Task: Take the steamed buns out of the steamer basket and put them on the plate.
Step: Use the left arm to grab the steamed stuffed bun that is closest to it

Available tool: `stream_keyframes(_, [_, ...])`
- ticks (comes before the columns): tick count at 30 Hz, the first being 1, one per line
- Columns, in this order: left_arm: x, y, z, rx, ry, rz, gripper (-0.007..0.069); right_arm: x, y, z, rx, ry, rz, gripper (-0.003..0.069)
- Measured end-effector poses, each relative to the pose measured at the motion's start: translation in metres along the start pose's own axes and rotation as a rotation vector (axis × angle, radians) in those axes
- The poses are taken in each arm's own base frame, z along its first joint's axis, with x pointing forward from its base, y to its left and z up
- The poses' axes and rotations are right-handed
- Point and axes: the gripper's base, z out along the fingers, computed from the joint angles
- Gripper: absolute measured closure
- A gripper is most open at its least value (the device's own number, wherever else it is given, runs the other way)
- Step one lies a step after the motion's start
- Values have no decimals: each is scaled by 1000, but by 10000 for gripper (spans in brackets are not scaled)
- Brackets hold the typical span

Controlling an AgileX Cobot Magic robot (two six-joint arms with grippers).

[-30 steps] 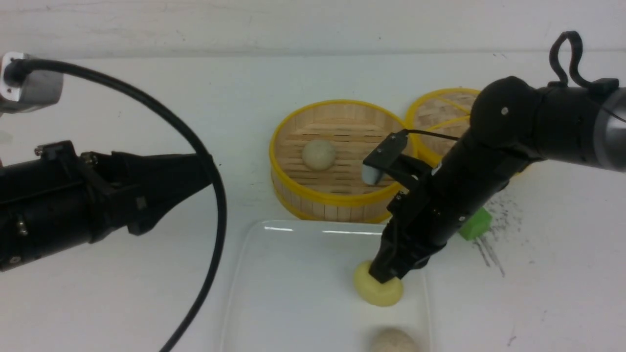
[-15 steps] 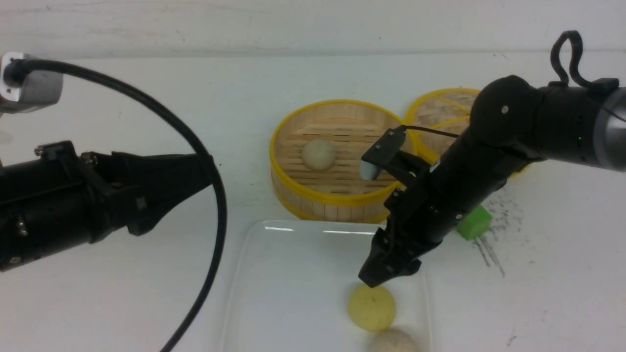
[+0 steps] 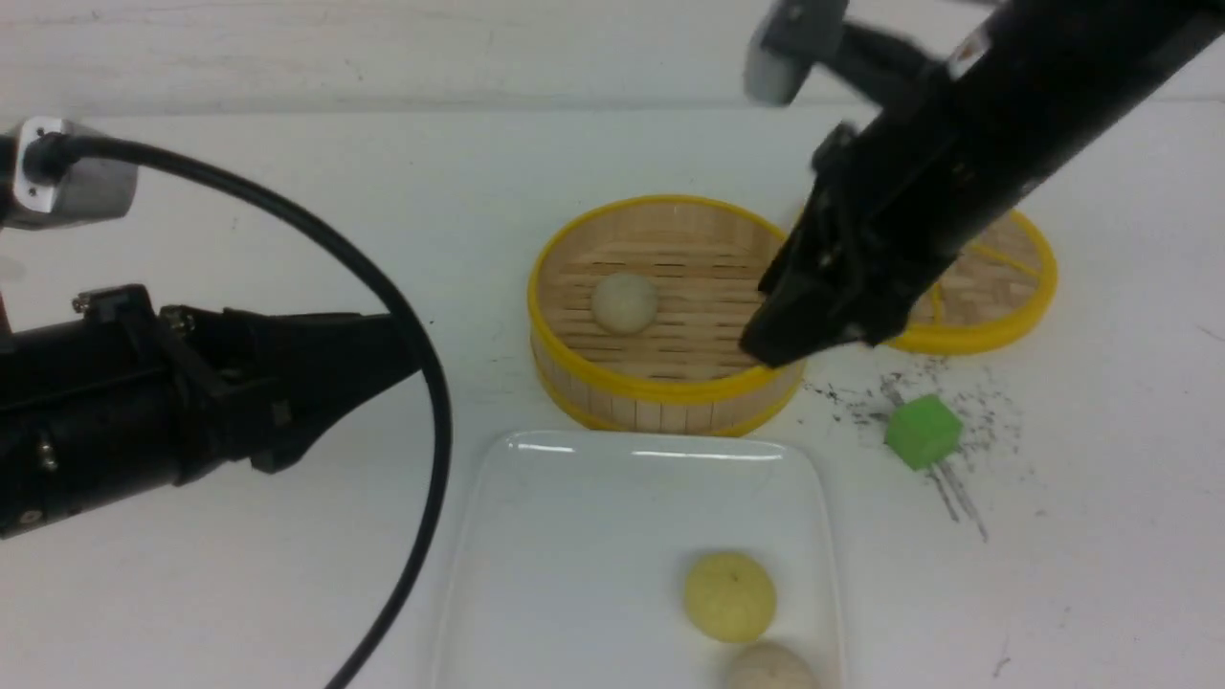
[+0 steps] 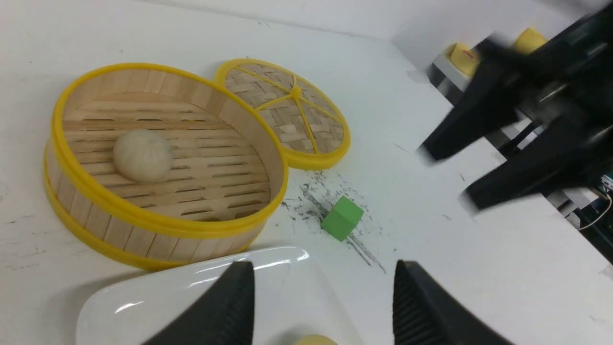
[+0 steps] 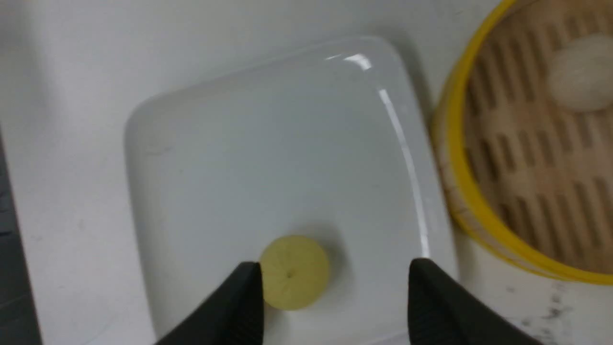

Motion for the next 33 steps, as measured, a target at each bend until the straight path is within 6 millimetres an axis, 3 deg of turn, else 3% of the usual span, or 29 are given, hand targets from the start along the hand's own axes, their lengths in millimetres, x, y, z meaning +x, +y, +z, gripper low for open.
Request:
stream_keyframes(4, [0, 0, 0, -1, 3, 3, 216, -2, 19, -62, 195, -103, -41, 249])
stream_keyframes(9, [0, 0, 0, -2, 5, 5, 216, 6, 42, -118, 350, -213, 2, 249])
stream_keyframes(18, [0, 2, 0, -19, -3, 5, 216, 34, 69, -175, 556, -243, 46, 249])
stream_keyframes(24, [-1, 2, 0, -26, -7, 5, 216, 48, 60, -183, 773, -225, -10, 249])
stream_keyframes(33, [-1, 2, 0, -25, -6, 5, 216, 34, 27, -161, 935, -344, 54, 259])
